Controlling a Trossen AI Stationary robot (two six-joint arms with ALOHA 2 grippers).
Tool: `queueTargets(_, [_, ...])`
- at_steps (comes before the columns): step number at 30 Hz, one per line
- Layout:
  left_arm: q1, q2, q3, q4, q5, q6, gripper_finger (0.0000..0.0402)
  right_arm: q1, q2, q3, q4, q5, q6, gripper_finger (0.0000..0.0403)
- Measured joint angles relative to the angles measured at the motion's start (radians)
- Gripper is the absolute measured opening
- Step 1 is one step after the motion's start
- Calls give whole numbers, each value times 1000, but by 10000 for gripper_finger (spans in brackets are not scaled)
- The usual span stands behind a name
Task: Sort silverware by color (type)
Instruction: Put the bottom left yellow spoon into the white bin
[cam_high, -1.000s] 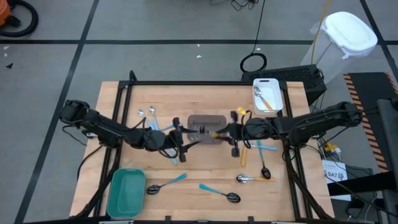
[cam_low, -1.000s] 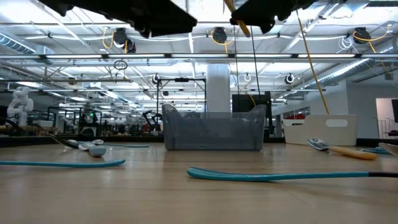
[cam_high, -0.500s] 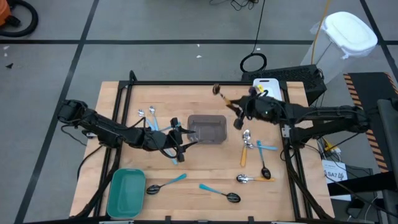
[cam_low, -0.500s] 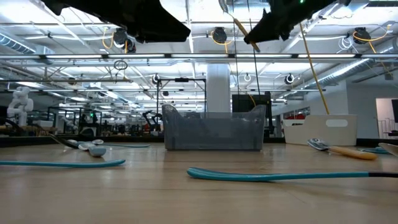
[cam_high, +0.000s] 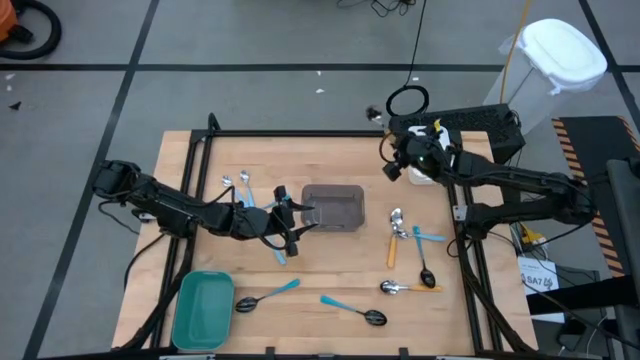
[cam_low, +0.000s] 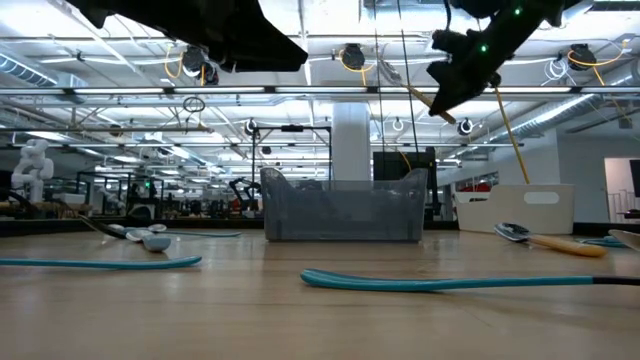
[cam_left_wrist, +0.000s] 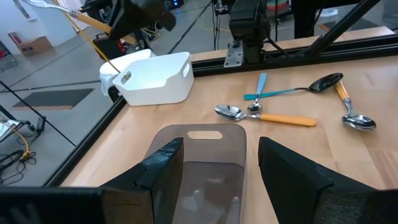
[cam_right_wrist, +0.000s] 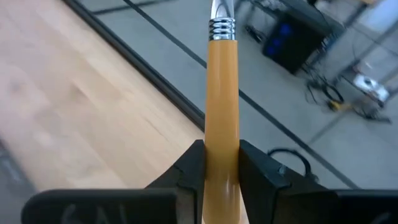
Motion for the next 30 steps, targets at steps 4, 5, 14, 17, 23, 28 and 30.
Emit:
queueTargets(4, [0,0,0,0,0,-20,207,-61,0,0,-44,0,20,65])
queueTargets(5, [0,0,0,-1,0,-25,207,-75,0,0,-53,0,22,65])
queueTargets(14, [0,0,0,-51,1,-67,207,-189,0,0,-133,0,38,65])
queueTargets(17, [-2,0,0,-52,2,-79,207,-222,0,0,-158,0,39,65])
queueTargets(23, [-3,0,0,-51,2,-78,207,-284,0,0,-235,0,75,72])
queueTargets(28, [-3,0,0,-51,2,-78,207,-317,0,0,-264,-3,75,67])
queueTargets(30, [-3,0,0,-51,2,-75,207,-326,0,0,-269,-4,75,65])
